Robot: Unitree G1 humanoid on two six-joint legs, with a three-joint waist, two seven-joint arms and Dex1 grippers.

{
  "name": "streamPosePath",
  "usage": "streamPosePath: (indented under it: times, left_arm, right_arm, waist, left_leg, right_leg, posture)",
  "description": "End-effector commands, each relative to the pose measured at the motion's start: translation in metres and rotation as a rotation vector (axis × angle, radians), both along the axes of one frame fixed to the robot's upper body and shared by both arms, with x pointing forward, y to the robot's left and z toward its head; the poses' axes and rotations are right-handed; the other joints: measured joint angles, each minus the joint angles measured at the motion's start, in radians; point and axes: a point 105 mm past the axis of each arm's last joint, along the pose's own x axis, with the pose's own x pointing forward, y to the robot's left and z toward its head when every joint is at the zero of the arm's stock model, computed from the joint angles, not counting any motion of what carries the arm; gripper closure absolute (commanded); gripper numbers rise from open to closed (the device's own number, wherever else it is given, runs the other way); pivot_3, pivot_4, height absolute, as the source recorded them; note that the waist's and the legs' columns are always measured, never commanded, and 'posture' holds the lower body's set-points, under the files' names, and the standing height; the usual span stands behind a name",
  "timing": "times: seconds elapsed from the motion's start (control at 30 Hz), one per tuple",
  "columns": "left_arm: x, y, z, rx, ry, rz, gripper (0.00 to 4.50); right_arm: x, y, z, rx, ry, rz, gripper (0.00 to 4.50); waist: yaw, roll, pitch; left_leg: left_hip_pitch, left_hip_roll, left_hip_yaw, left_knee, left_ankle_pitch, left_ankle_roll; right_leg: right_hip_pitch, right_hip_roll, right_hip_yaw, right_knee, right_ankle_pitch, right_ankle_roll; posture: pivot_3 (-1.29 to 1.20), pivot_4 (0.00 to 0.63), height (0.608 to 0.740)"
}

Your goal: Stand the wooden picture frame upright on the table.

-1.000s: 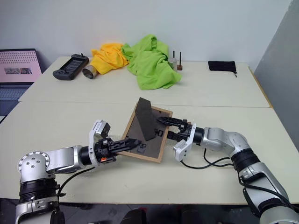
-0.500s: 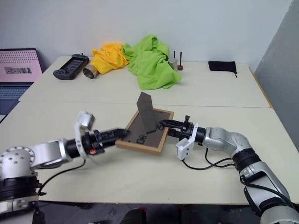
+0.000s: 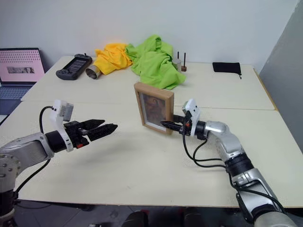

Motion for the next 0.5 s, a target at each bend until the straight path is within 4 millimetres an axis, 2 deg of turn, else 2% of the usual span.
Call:
streamPosePath:
  times: [0.03,0.13,0.27,0.33,0.4,0.5]
  left_arm:
    - [-0.002,-0.01,0.002,0.033,-0.068,-0.027,0.0]
    - [-0.002,-0.009,-0.001,0.035,-0.074,-0.022,0.0]
    - [-0.001,-0.009,-0.005,0.036,-0.07,-0.018,0.0]
    - [0.0,-0.009,-0.006,0.033,-0.067,-0.019,0.0]
    - [0.002,-0.011,-0.007,0.025,-0.066,-0.02,0.0]
    - [0.005,-0.016,-0.007,0.013,-0.067,-0.037,0.0]
  right_arm:
    - [0.014,-0.004,0.004,0.074,0.105,-0.023,3.21]
    - [0.017,-0.005,-0.008,0.055,0.129,-0.034,3.21]
    - [0.012,-0.005,-0.025,0.027,0.142,-0.026,3.21]
    - [0.008,-0.005,-0.029,0.009,0.131,-0.017,2.51]
    - [0.006,-0.005,-0.032,0.0,0.127,-0.015,2.15]
    - [0.001,-0.009,-0.034,-0.01,0.121,-0.015,1.32]
  waist:
    - [-0.002,0.0,0.0]
    - [-0.003,0.0,0.0]
    - [-0.004,0.0,0.0]
    - [-0.005,0.0,0.0]
    - [-0.004,0.0,0.0]
    - [-0.004,0.0,0.0]
  left_leg:
    - [0.0,0.0,0.0,0.0,0.0,0.0]
    - [-0.002,0.0,0.0,0.0,0.0,0.0]
    - [-0.003,0.0,0.001,-0.001,-0.001,0.0]
    - [-0.003,0.0,0.001,0.0,-0.001,0.0]
    - [-0.003,0.0,0.0,0.0,-0.001,0.0]
    - [-0.003,0.0,0.0,0.0,0.0,0.0]
  right_leg:
    - [0.0,0.0,0.0,0.0,0.0,0.0]
    - [-0.002,0.0,0.0,0.0,0.0,0.0]
    - [-0.003,0.0,0.0,-0.001,0.0,0.0]
    - [-0.002,0.0,0.0,-0.001,0.0,0.0]
    - [-0.002,0.0,0.0,-0.001,0.0,0.0]
    - [-0.002,0.0,0.0,0.0,0.0,0.0]
  posture:
    - [0.0,0.15,0.74]
    - [0.0,0.15,0.74]
    - [0.0,0.15,0.74]
    - [0.0,0.15,0.74]
    - [0.0,0.15,0.74]
    - [0.0,0.15,0.74]
